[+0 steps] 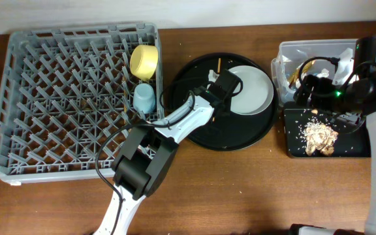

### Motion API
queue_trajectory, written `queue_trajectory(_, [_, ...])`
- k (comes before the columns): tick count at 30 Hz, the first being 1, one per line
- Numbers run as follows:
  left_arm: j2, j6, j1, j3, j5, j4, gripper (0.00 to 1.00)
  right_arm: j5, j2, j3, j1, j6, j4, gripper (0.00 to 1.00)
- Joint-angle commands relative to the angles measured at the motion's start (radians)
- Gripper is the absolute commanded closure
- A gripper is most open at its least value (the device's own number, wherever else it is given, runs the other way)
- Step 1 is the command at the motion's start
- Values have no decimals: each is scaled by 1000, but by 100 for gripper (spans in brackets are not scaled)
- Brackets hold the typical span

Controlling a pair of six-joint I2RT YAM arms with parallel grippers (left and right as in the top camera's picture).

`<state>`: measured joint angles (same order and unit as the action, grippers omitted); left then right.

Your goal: Sort waste into correct bins and load items into the dishwasher rack

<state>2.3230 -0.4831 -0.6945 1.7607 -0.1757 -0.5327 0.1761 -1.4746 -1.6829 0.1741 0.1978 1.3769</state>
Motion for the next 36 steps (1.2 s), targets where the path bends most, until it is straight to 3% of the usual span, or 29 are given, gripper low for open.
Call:
queue_trajectory(1, [40, -2, 0, 27, 15, -58, 99, -12, 2, -4, 3, -10, 0, 2])
queue_trajectory(5, [-64, 22, 17, 97, -113, -206, 99, -12, 2, -4, 3, -10, 0, 1])
queue_trajectory(12, [-332, 138, 132, 131, -117, -332, 99, -12, 2, -4, 3, -10, 0, 2])
queue_trajectory(16, [-445, 223, 279, 131, -118, -491, 100, -12, 2, -4, 3, -10, 0, 2])
queue_trajectory(19, [-434, 254, 418, 118, -116, -565, 100, -12, 2, -4, 3, -10, 0, 1])
queue_trajectory(24, [-403, 353, 558, 19, -52, -537, 100, -12, 2, -4, 3, -10, 0, 2])
queue_trajectory(32, [-274, 384, 576, -13, -23, -494, 100, -12, 2, -4, 3, -10, 0, 1])
queue_trajectory(35, [-268, 384, 578, -13, -23, -490, 52, -12, 2, -4, 3, -10, 0, 2])
queue_trajectory(36, [-268, 384, 578, -6, -23, -490, 44, -12, 2, -4, 3, -10, 0, 2])
